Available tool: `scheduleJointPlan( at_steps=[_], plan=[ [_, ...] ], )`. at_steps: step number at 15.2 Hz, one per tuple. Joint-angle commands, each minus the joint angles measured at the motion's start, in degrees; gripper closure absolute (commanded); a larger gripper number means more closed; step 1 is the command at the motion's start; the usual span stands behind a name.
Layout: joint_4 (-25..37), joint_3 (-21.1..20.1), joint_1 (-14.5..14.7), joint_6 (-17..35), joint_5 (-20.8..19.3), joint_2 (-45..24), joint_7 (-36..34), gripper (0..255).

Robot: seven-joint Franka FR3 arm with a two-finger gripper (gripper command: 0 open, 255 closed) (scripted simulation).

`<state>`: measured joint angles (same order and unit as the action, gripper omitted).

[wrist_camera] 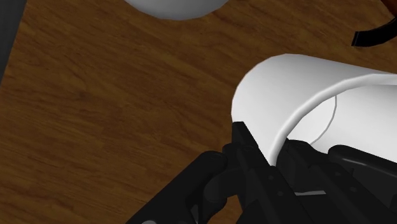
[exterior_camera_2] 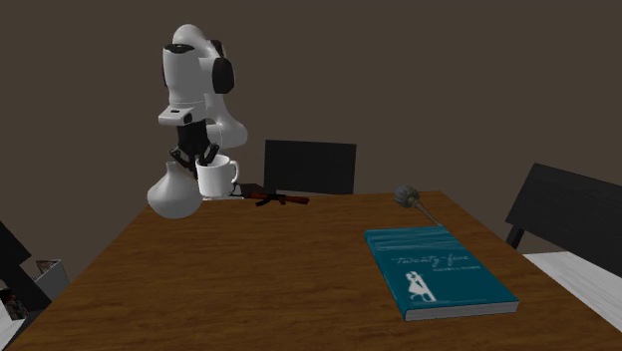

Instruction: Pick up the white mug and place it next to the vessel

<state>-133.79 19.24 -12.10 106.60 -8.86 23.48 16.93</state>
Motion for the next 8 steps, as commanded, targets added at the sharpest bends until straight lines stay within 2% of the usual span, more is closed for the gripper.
scheduleJointPlan(
  at_steps=[1,8],
  plan=[
    [-1.27,0.17,-0.01,1.69,-0.04,-0.37,-0.04,255],
    [-5.29,0.91,-0.06,7.44,-0.16,-2.13,0.05,255]
  ],
)
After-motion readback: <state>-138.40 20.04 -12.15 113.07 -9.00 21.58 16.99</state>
